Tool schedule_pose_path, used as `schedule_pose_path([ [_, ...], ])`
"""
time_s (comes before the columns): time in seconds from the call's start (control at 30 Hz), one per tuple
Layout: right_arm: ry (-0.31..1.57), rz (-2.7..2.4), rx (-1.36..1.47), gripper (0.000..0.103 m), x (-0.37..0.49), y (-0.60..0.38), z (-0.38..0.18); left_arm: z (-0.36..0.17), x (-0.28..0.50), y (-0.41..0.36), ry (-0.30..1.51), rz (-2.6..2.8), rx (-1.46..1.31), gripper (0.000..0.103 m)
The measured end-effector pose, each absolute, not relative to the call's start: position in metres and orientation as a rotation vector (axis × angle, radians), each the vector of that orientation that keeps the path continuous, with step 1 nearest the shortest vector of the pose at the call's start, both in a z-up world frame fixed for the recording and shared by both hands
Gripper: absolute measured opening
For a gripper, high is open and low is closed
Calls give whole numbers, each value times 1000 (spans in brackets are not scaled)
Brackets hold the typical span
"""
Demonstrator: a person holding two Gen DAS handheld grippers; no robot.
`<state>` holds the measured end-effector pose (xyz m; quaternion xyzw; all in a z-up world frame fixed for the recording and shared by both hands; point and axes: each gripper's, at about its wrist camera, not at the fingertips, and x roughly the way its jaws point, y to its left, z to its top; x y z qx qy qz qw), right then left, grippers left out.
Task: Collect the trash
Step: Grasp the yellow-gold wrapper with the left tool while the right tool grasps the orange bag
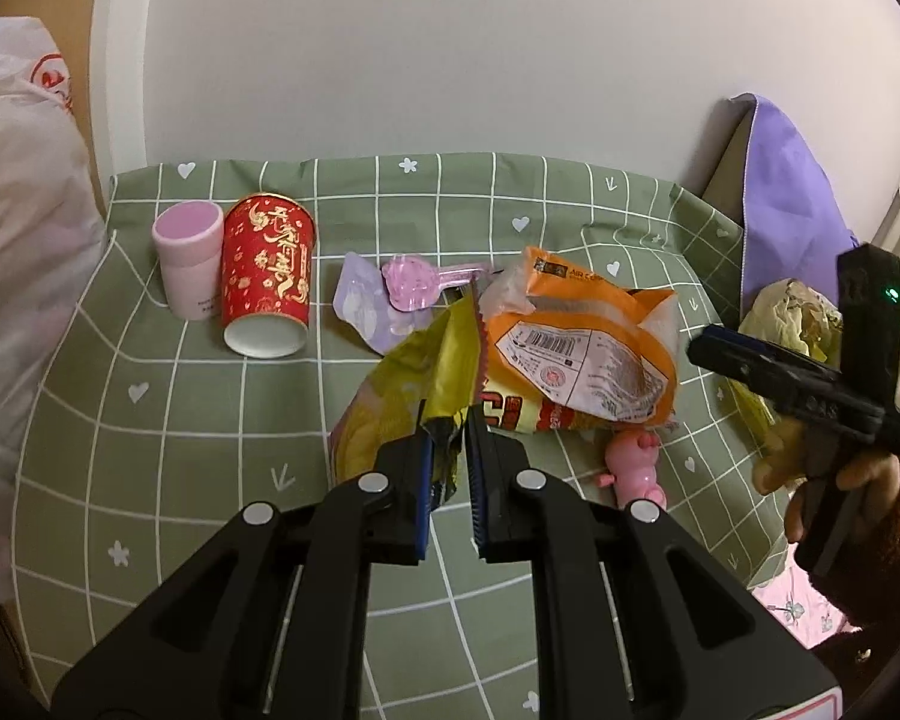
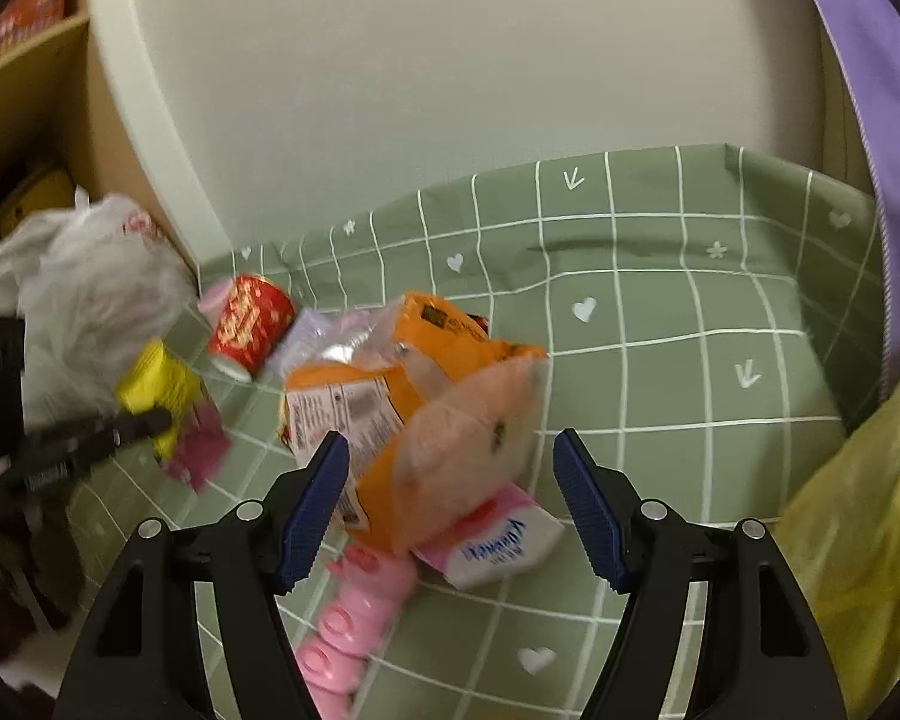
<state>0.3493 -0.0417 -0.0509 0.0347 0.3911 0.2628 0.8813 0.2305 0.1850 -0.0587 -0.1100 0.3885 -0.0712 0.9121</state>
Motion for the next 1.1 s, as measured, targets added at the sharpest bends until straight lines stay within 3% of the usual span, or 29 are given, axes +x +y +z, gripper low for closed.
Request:
schedule_pose_path([
  [0.27,891,528,67,66,377,-20,-74,-49,222,189,794,-125,-219,10],
  [0.43,916,547,71,43,382,-13,-91,-49,222,189,810,-115,-206,10],
  [0.57,910,571,85,35,378,-22,-87,-46,224,188,815,-114,-197,10],
  [1.1,733,461,86,34,343,-101,-23,-15,261,158,762,-192,-120,10],
])
